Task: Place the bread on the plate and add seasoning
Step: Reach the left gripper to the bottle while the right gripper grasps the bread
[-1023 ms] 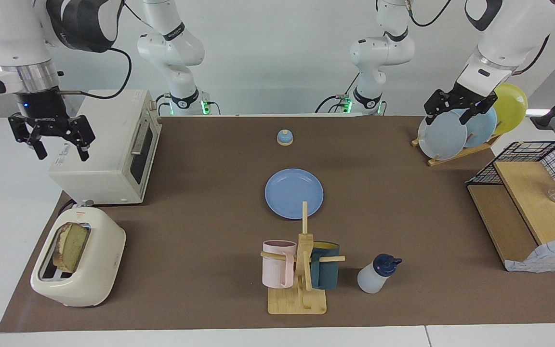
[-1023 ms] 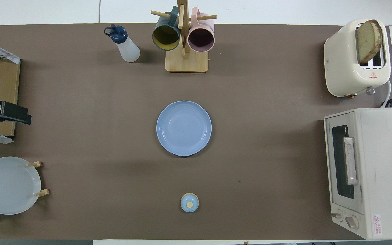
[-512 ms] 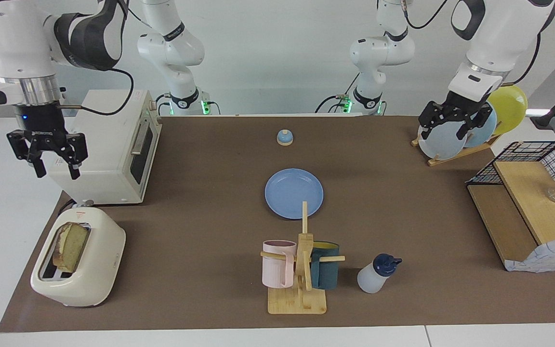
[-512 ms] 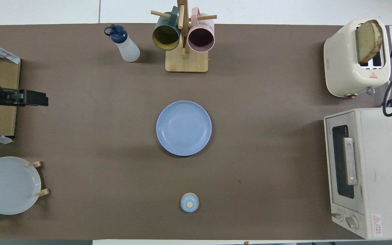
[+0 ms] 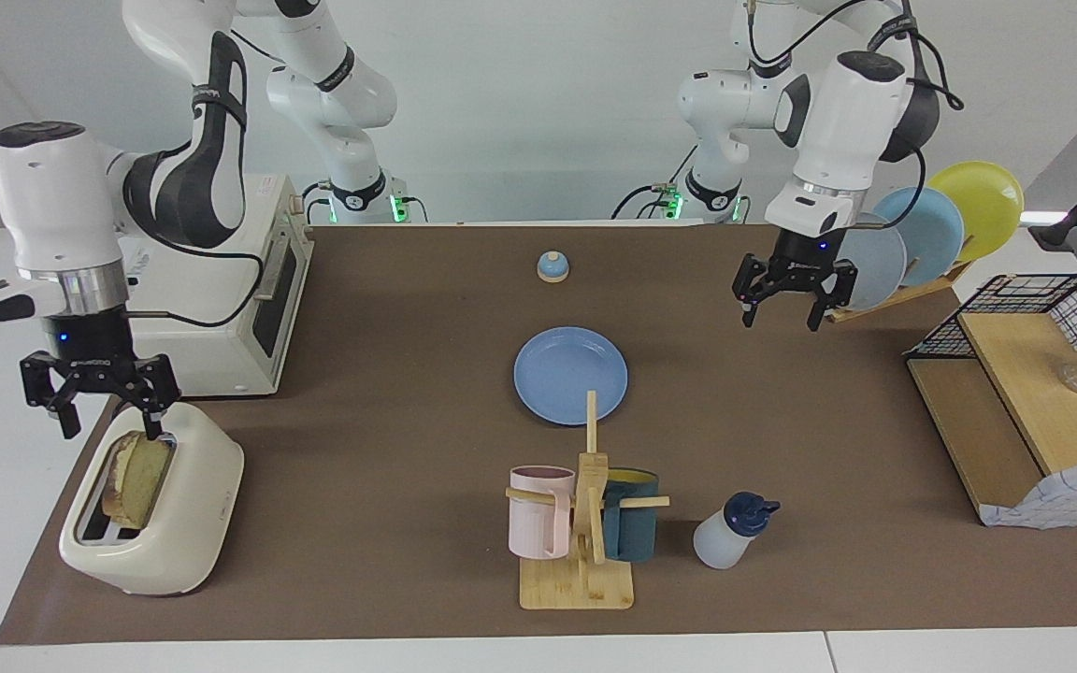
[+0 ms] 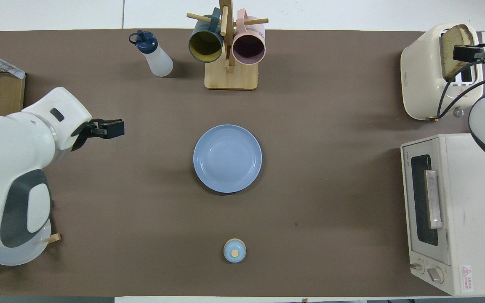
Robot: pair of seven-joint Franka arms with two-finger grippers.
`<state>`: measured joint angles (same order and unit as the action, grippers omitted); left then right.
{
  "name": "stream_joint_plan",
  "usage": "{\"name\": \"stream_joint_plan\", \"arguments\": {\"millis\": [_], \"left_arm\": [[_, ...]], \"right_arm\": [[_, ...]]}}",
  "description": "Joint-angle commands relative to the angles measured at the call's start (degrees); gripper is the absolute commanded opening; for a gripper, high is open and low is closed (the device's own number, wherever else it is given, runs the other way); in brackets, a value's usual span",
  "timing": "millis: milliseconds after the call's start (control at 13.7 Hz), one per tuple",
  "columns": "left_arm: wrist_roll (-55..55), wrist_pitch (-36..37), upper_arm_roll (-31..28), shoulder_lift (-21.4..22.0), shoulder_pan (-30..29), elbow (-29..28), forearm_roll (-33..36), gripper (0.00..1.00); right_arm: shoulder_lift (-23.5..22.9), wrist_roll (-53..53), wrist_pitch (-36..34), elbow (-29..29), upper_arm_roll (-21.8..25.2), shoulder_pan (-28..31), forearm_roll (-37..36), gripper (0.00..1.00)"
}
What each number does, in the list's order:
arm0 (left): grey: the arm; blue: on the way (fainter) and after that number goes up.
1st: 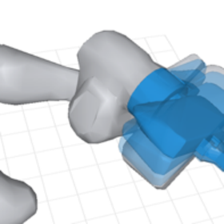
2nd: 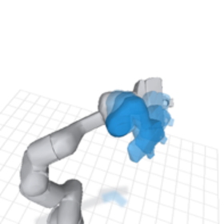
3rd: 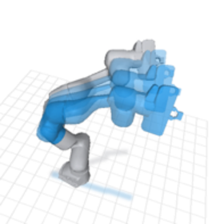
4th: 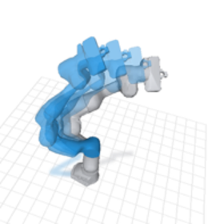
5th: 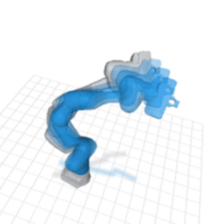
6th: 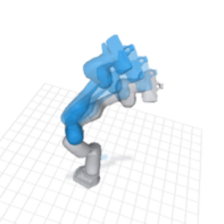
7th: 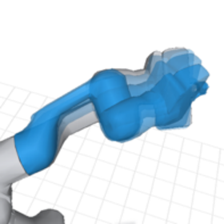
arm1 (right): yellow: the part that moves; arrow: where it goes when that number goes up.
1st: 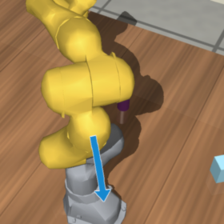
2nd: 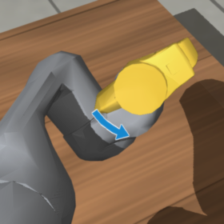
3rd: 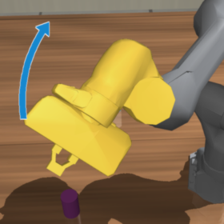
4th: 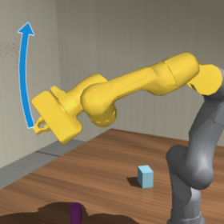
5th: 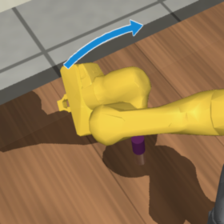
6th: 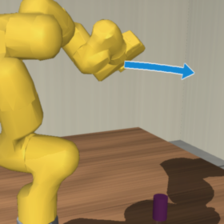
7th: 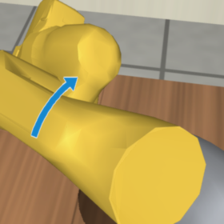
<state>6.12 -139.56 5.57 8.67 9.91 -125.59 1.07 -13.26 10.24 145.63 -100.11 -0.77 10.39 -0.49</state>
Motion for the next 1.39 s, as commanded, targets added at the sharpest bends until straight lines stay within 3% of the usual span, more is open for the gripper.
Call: {"name": "stream_joint_plan", "arguments": {"millis": [0,73,219,439,512,585,658,731,804,1023,1096,1316], "left_arm": [[2.92,-16.03,-0.65,-6.26,2.91,-5.45,3.24,1.00],[3.98,-20.18,-0.73,-9.86,4.57,-5.54,3.41,1.00],[4.16,-26.70,-0.82,-13.40,4.77,-5.54,3.33,1.00],[4.34,-34.69,-1.00,-18.49,5.03,-5.46,2.98,1.00],[4.60,-37.68,-1.08,-20.34,5.29,-5.54,2.89,1.00],[4.60,-40.41,-1.35,-22.01,5.64,-5.46,2.71,1.00],[4.60,-43.74,-2.65,-24.38,7.56,-5.20,2.01,1.00],[4.69,-44.47,-6.67,-25.01,11.49,-4.67,-0.17,1.00],[4.69,-45.00,-12.80,-26.58,18.06,-2.93,-3.15,1.00],[4.69,-48.16,-35.65,-37.72,41.53,3.84,-15.88,1.00],[4.78,-48.17,-38.15,-40.02,44.64,5.69,-18.62,1.00],[5.13,-46.51,-38.09,-42.49,43.01,11.13,-18.39,1.00]], "right_arm": [[-2.11,-0.48,2.72,1.33,-0.55,0.94,0.40,0.97],[-2.55,-0.48,3.16,1.24,-0.55,0.86,0.58,0.95],[-2.73,-0.66,3.26,1.06,-0.55,0.33,0.67,0.72],[-2.82,-0.48,3.00,0.62,-0.55,0.33,0.58,0.51],[-2.82,-0.05,2.47,0.71,-0.55,0.50,0.49,0.36],[-2.74,0.13,2.38,0.71,-0.55,0.42,-0.20,0.09],[-2.73,3.44,2.20,0.97,-0.46,0.42,-0.38,0.00],[-2.56,7.82,1.16,2.02,-0.46,0.76,-0.56,0.00],[-2.99,11.61,-4.42,6.20,-0.46,1.03,-1.43,0.00],[-0.99,14.11,-25.68,15.80,-1.60,-0.28,-1.88,0.00],[1.81,13.94,-30.79,16.09,-2.21,-1.77,-1.62,0.00],[4.91,13.32,-38.03,15.56,-2.22,-6.25,-1.97,0.00]]}}
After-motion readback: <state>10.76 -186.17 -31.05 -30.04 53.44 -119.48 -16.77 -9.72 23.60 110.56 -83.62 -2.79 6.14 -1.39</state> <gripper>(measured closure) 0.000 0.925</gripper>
